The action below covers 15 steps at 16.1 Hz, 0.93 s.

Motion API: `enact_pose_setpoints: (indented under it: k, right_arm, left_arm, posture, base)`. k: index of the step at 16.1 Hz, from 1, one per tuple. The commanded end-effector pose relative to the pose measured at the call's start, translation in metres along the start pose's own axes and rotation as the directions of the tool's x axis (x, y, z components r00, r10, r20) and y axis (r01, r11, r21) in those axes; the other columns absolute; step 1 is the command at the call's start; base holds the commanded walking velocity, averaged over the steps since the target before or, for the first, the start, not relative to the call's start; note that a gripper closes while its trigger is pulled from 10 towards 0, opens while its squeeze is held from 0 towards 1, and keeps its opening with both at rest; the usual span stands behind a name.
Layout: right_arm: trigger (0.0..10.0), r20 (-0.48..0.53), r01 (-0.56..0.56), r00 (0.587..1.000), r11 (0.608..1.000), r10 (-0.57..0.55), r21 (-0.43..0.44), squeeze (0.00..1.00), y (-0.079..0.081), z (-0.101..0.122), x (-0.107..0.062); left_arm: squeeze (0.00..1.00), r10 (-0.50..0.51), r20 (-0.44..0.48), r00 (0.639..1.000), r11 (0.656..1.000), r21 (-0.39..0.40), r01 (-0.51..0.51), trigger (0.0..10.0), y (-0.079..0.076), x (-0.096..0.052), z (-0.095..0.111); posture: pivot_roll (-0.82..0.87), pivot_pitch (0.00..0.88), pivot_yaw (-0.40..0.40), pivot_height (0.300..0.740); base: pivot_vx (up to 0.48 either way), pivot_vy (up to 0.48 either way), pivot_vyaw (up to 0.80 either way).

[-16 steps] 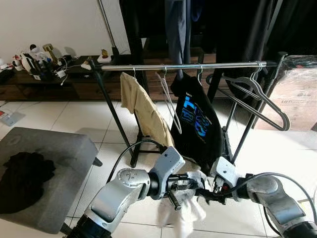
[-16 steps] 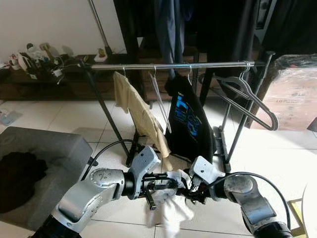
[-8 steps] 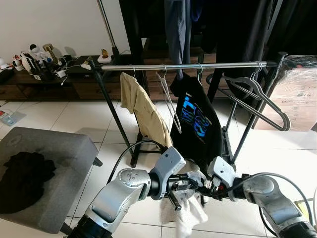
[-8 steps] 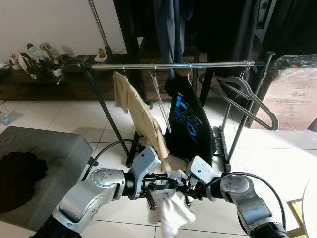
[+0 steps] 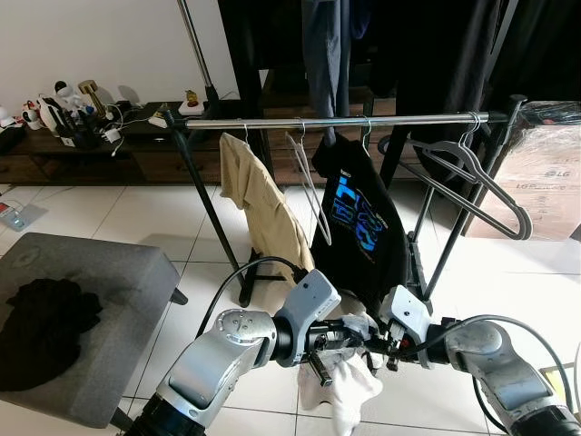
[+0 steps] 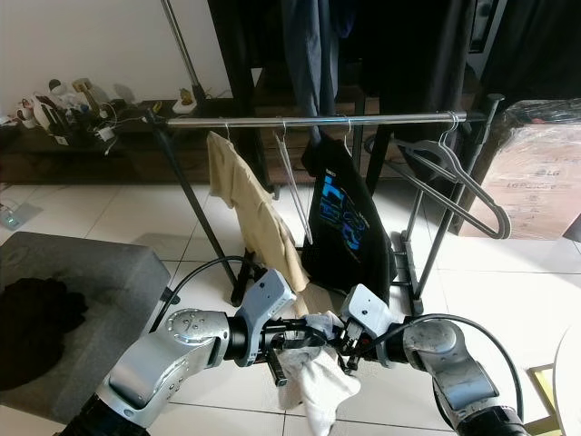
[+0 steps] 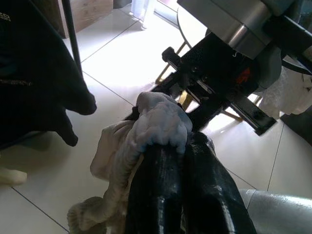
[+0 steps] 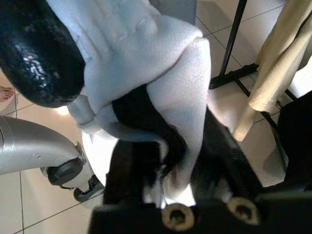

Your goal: Hang hanger

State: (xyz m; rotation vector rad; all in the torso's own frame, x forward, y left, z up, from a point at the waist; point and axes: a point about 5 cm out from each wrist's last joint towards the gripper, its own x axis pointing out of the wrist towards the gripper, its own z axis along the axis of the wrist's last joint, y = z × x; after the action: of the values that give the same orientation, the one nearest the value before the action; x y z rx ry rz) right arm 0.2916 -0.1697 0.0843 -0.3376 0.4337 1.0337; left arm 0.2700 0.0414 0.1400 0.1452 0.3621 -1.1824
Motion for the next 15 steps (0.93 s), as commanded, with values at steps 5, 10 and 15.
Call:
enact_pose_setpoints:
  k: [5,10,15]
  right_arm:
    - [0.0,0.042,-0.007,0.999,1.0,0.008,-0.024,0.0,-0.001,0.011,0.0]
    - [0.0,0.047,-0.007,0.999,1.0,0.008,-0.025,0.0,-0.001,0.011,0.0]
    - [0.0,0.051,-0.008,0.999,0.999,0.009,-0.033,0.0,-0.001,0.014,0.0]
  left_arm:
    - [0.0,0.024,-0.008,1.0,1.0,0.002,-0.024,10.0,0.002,-0.003,-0.005]
    - [0.41,0.035,-0.006,0.999,0.999,-0.023,-0.035,10.0,0.003,-0.004,-0.007]
    - [1.0,-0.01,-0.005,1.0,0.999,-0.044,0.01,10.0,0.003,-0.021,-0.014]
  posture:
    - [-0.1,0.125,0.089,0.74]
    - [-0.1,0.125,0.087,0.74]
    - [-0.1,0.127,0.084,0.74]
  base:
    - [0.0,0.0,0.0]
    - [0.0,0.0,0.0]
    - [0.0,0.0,0.0]
